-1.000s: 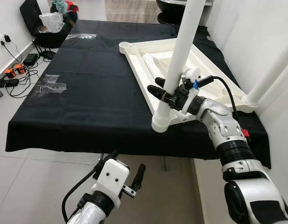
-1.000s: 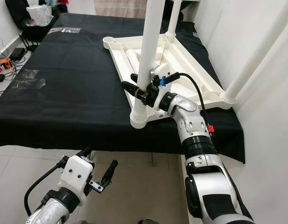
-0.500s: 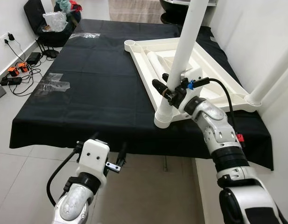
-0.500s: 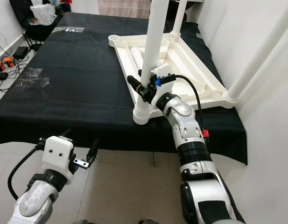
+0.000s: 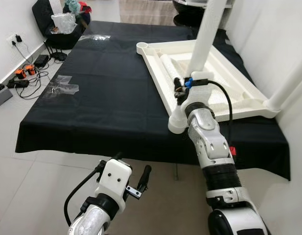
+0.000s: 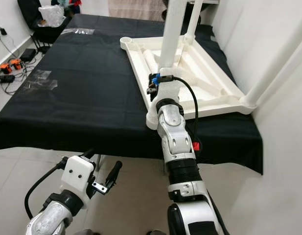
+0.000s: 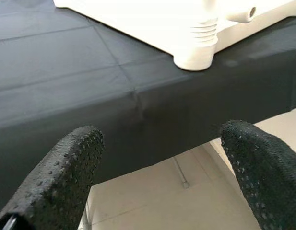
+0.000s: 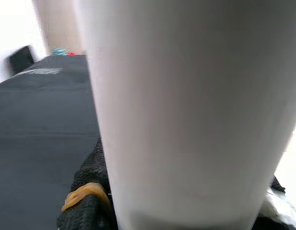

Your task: Building children table

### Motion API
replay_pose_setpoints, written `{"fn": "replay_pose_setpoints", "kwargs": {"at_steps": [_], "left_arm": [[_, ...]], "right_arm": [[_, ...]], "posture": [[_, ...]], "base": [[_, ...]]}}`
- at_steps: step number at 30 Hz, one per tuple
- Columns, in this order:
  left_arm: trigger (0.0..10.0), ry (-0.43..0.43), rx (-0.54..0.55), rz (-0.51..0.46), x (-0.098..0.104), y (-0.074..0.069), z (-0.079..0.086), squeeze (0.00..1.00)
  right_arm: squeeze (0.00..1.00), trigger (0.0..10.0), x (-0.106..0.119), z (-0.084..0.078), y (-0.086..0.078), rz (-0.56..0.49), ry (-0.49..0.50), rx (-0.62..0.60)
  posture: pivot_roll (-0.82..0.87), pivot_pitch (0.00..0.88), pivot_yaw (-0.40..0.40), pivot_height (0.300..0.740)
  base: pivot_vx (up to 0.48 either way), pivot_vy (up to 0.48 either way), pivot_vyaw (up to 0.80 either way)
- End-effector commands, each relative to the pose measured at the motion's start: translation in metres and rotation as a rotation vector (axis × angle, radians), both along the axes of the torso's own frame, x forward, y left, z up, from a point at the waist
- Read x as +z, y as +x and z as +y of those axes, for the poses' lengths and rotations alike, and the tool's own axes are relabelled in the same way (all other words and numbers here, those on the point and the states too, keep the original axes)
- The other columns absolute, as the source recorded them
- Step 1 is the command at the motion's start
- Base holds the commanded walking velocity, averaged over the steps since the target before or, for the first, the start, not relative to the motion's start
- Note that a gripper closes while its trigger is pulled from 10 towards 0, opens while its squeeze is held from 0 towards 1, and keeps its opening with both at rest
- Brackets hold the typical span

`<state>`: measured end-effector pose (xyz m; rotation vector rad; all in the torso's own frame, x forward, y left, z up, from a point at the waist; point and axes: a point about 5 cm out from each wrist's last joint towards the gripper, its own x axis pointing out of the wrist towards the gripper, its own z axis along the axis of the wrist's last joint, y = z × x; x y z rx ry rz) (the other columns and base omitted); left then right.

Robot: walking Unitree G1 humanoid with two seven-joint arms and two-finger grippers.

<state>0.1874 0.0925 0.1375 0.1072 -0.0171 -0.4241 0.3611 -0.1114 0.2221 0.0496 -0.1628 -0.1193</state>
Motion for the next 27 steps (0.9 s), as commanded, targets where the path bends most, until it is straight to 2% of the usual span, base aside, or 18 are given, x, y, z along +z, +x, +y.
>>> {"fn": "replay_pose_setpoints", "kwargs": {"at_steps": [1, 4, 5, 9, 10, 15, 16, 20, 21, 22, 27], "left_arm": [[10.0, 0.012, -0.005, 0.013, -0.002, -0.003, 0.000, 0.00], [10.0, 0.011, -0.005, 0.013, -0.002, -0.003, 0.000, 0.00], [10.0, 0.013, -0.005, 0.014, -0.002, -0.003, -0.001, 0.00], [10.0, 0.013, -0.005, 0.014, -0.002, -0.004, -0.001, 0.00], [10.0, 0.013, -0.005, 0.015, -0.003, -0.004, -0.001, 0.00], [10.0, 0.014, -0.008, 0.018, -0.003, -0.005, -0.002, 0.00], [10.0, 0.014, -0.008, 0.019, -0.004, -0.005, -0.002, 0.00], [10.0, 0.015, -0.011, 0.020, -0.004, -0.006, -0.002, 0.00], [10.0, 0.016, -0.013, 0.021, -0.005, -0.006, -0.002, 0.00], [10.0, 0.016, -0.014, 0.021, -0.005, -0.006, -0.002, 0.00], [10.0, 0.016, -0.018, 0.021, -0.005, -0.006, -0.002, 0.00]], "right_arm": [[0.00, 0.0, -0.001, -0.017, -0.005, 0.011, 0.034, -0.171], [0.00, 0.0, -0.003, -0.013, -0.007, 0.030, 0.058, -0.212], [0.00, 0.0, -0.001, -0.006, -0.008, 0.045, 0.070, -0.218], [0.00, 0.0, -0.001, -0.002, -0.008, 0.053, 0.074, -0.214], [0.00, 10.0, 0.000, 0.002, -0.007, 0.054, 0.065, -0.192], [0.00, 10.0, 0.004, 0.009, -0.008, 0.046, 0.047, -0.160], [1.00, 10.0, 0.004, 0.009, -0.008, 0.041, 0.048, -0.155], [1.00, 10.0, 0.005, 0.010, -0.008, 0.028, 0.019, -0.147], [0.05, 10.0, 0.006, 0.010, -0.009, 0.022, 0.007, -0.137], [0.00, 10.0, 0.007, 0.009, -0.009, 0.013, -0.006, -0.130], [0.00, 10.0, 0.009, 0.005, -0.010, -0.003, -0.023, -0.098]], "posture": [[0.08, 0.145, -0.077, 0.740], [0.08, 0.145, -0.077, 0.740], [0.08, 0.145, -0.077, 0.740], [0.08, 0.142, -0.080, 0.740], [0.08, 0.139, -0.084, 0.740], [0.08, 0.139, -0.084, 0.740], [0.08, 0.132, -0.084, 0.740], [0.08, 0.131, -0.082, 0.740], [0.08, 0.128, -0.081, 0.740], [0.08, 0.128, -0.080, 0.740], [0.08, 0.129, -0.078, 0.740]], "base": [[0.000, 0.000, 0.00], [0.000, 0.000, 0.00], [0.000, 0.000, 0.00], [0.000, 0.000, 0.00], [0.000, 0.000, 0.00], [0.000, 0.000, 0.00], [0.000, 0.000, 0.00], [0.000, 0.000, 0.00], [0.000, 0.000, 0.00], [0.000, 0.000, 0.00], [0.000, 0.000, 0.00]]}}
